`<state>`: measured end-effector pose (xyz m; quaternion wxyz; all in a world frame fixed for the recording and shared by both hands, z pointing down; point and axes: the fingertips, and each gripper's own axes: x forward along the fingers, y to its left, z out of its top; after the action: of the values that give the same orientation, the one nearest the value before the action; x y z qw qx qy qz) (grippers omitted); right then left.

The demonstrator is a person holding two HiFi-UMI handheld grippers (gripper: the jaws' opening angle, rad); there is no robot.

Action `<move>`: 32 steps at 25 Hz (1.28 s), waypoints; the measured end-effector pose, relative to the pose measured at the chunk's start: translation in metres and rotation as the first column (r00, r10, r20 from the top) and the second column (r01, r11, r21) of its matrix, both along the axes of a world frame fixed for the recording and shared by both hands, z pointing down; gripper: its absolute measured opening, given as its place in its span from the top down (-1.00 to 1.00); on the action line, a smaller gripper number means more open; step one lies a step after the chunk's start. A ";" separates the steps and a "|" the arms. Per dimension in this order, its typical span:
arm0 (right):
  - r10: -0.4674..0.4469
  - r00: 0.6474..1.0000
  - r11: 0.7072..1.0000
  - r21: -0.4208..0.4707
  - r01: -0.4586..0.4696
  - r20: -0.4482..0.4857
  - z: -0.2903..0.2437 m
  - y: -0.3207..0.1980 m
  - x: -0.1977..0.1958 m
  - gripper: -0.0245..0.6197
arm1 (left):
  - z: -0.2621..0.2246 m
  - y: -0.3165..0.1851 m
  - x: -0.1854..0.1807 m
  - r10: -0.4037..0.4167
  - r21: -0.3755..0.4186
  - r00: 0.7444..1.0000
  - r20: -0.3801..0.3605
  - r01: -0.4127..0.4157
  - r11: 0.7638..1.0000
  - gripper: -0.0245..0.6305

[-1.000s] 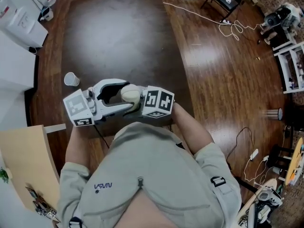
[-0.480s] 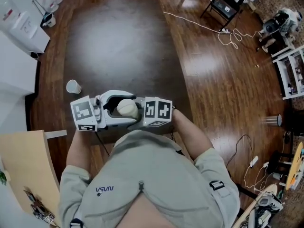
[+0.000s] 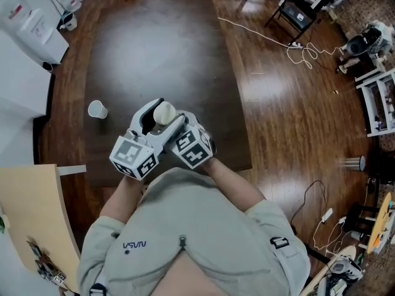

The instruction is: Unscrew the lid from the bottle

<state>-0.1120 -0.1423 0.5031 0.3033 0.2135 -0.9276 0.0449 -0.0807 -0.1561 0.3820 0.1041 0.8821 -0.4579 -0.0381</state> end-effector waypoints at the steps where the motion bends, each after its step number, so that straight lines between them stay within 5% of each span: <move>1: 0.035 0.999 0.999 0.014 -0.035 0.000 0.001 -0.004 0.001 -0.02 | 0.002 -0.003 -0.002 -0.045 -0.010 0.999 -0.003 0.045 0.999 -0.01; 4: 0.079 0.997 0.996 0.029 -0.079 0.005 0.002 -0.010 0.004 -0.02 | 0.004 -0.006 0.001 -0.083 -0.018 0.997 0.003 0.083 0.996 0.03; 12: 0.032 0.999 0.999 0.005 -0.032 0.020 0.001 -0.005 0.003 -0.02 | 0.002 -0.003 0.006 -0.022 -0.006 1.000 0.020 0.022 1.000 0.03; 16: -0.014 0.998 0.999 -0.047 0.016 0.054 0.000 0.005 0.003 -0.03 | -0.006 0.008 0.013 0.100 0.000 0.995 -0.009 -0.100 0.995 0.01; 19: -0.161 0.980 0.976 -0.131 0.176 0.117 -0.007 0.022 0.003 -0.03 | -0.020 0.023 0.016 0.258 0.027 0.966 -0.037 -0.257 0.966 -0.14; 22: -0.395 0.889 0.864 -0.236 0.445 0.233 -0.027 0.057 0.006 -0.03 | -0.035 0.041 0.019 0.452 0.033 0.890 -0.061 -0.451 0.892 -0.18; 27: -0.664 0.650 0.566 -0.320 0.760 0.369 -0.060 0.115 0.024 -0.03 | -0.051 0.066 0.026 0.699 0.032 0.703 -0.130 -0.702 0.711 -0.23; 29: -0.717 0.589 0.492 -0.329 0.806 0.373 -0.065 0.130 0.028 -0.02 | -0.052 0.072 0.028 0.748 0.027 0.646 -0.152 -0.754 0.657 -0.26; 32: -0.773 0.541 0.434 -0.346 0.832 0.332 -0.062 0.144 0.030 -0.03 | -0.054 0.082 0.031 0.793 0.032 0.581 -0.181 -0.802 0.596 -0.25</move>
<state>-0.0815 0.0013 0.4412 0.2713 -0.3359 -0.8927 0.1293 -0.0495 -0.0745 0.3277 0.1736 0.9834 -0.0029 -0.0533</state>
